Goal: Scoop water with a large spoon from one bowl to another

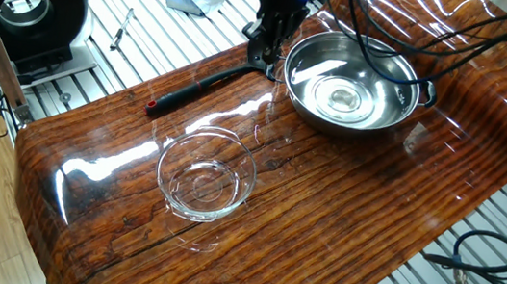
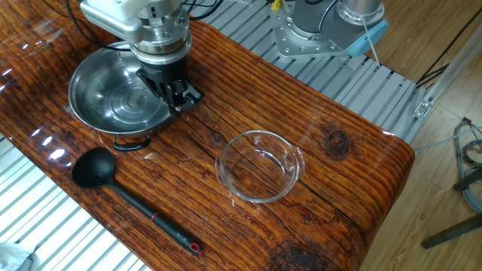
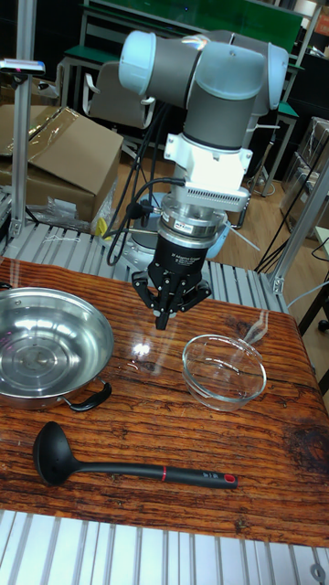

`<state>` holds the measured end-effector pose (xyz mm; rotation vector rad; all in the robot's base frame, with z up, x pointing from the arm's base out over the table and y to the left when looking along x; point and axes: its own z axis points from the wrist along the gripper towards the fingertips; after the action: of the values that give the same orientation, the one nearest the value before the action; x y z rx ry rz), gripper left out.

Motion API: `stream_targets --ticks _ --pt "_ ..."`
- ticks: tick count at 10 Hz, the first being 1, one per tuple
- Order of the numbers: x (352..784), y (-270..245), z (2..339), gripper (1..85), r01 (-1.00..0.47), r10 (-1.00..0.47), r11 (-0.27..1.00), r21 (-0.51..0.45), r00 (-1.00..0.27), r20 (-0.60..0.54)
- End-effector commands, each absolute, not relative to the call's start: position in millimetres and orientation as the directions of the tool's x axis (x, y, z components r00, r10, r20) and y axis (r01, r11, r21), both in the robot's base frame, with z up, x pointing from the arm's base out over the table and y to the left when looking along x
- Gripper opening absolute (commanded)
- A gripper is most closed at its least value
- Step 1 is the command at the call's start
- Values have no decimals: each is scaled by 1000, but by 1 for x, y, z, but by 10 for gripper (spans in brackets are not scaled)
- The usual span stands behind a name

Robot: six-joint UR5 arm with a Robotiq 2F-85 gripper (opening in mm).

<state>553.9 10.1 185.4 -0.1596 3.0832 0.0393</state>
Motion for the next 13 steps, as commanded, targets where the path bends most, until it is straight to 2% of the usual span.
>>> stream_targets --ticks 1,8,10,13 --pt "554 13 185 10 -102 -99 994 40 -993 -66" --pt "561 13 178 10 -101 -96 994 45 -990 -102" --pt "566 24 167 10 -90 -80 992 86 -990 -117" --pt "576 19 158 10 -108 -98 992 62 -984 -150"
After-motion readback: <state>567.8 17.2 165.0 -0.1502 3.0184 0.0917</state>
